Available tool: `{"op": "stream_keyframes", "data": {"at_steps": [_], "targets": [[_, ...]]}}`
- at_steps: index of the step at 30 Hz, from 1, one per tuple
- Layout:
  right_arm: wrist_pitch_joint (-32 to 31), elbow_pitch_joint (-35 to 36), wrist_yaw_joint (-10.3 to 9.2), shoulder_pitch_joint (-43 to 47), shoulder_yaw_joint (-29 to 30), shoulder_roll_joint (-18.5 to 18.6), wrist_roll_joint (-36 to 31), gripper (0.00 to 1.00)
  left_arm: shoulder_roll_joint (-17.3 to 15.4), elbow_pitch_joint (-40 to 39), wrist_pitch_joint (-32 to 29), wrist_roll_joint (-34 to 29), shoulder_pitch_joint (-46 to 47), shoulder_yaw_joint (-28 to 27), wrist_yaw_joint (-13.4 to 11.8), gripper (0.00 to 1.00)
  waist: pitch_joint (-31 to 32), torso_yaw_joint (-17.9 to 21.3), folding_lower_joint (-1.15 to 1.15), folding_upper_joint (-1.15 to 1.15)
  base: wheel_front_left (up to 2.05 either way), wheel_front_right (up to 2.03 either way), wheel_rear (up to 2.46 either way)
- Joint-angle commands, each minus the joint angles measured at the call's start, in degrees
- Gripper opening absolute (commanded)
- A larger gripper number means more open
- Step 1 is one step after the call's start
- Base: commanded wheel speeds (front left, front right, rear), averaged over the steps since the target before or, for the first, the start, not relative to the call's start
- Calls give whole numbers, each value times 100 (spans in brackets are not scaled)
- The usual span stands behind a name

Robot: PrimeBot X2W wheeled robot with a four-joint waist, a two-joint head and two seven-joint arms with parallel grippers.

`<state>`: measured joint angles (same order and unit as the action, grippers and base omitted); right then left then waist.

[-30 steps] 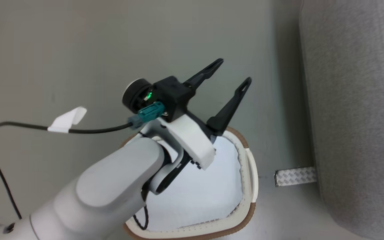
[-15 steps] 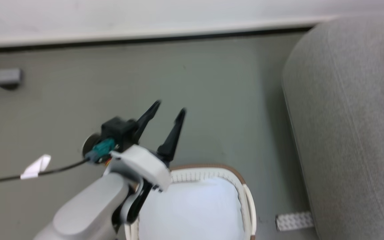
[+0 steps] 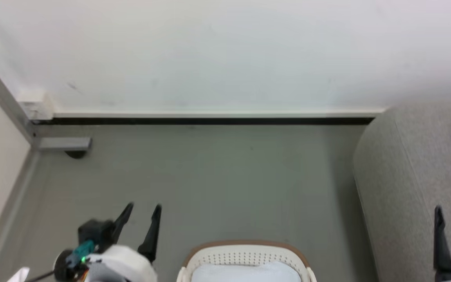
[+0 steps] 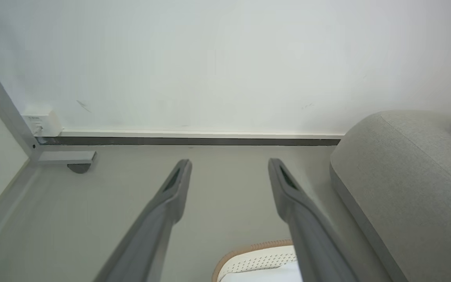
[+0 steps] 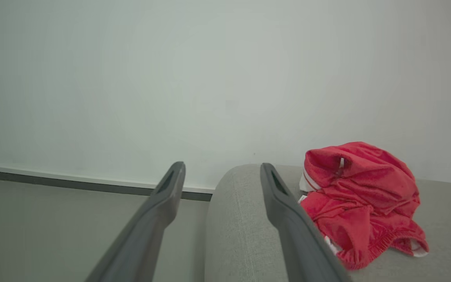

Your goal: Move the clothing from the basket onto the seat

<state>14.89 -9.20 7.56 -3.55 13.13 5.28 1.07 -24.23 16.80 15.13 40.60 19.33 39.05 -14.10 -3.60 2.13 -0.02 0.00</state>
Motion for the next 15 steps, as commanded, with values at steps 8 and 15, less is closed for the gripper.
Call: {"op": "stream_keyframes", "data": {"at_steps": [8,15], "targets": [[33,266,-12,1125,-227,-232,341,100,414,-46,5,-1057,-1339,-1355,366,100,620,-427,2,0,0,0,0],[34,219,-12,1280,-208,-232,550,100,683,-9,5,-1478,-1608,-1800,774,100,730,-460,2,0,0,0,0]]}}
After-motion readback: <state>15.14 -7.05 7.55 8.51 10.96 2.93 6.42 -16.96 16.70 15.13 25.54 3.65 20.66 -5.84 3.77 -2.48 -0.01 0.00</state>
